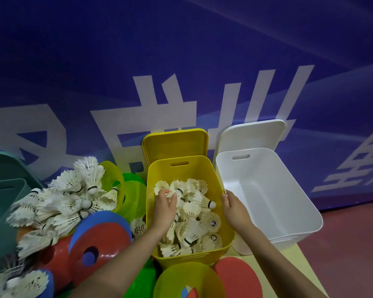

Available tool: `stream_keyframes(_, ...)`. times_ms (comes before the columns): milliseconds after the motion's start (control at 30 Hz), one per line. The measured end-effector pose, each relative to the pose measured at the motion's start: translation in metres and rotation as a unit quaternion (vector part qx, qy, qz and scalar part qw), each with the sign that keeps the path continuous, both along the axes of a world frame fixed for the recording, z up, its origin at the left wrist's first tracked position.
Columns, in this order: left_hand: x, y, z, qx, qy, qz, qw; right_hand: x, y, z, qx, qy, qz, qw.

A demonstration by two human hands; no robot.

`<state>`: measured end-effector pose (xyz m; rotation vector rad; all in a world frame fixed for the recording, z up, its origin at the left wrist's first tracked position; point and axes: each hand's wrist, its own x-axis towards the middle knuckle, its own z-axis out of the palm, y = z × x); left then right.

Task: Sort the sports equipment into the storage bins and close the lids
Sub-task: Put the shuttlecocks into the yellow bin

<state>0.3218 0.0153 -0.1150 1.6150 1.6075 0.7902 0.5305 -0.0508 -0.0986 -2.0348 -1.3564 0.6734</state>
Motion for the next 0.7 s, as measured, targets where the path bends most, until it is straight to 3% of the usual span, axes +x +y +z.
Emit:
stream_keyframes(133,0.0,-0.012,-0.011,-0.054,0.16,-0.106,0.98,-0.001,0.001,-0.002,0.0,0.012,-0.008,1.0)
stream_keyframes(233,-0.006,-0.012,-0.016,-0.047,0.27,-0.108,0.956,-0.001,0.002,-0.004,-0.003,0.018,-0.015,1.0)
stream_keyframes(400,-0.005,-0.005,-0.01,-0.023,0.33,-0.095,0.939,-0.001,0.0,0.0,-0.007,0.015,-0.025,1.0)
stream_keyframes(533,-0.002,-0.007,-0.003,-0.001,0.288,-0.124,0.949,-0.003,-0.005,0.008,0.011,-0.019,-0.029,0.999)
stream_keyframes(700,-0.017,-0.02,0.037,0.099,0.131,-0.124,0.979,-0.005,-0.015,0.019,0.08,-0.124,-0.016,0.989)
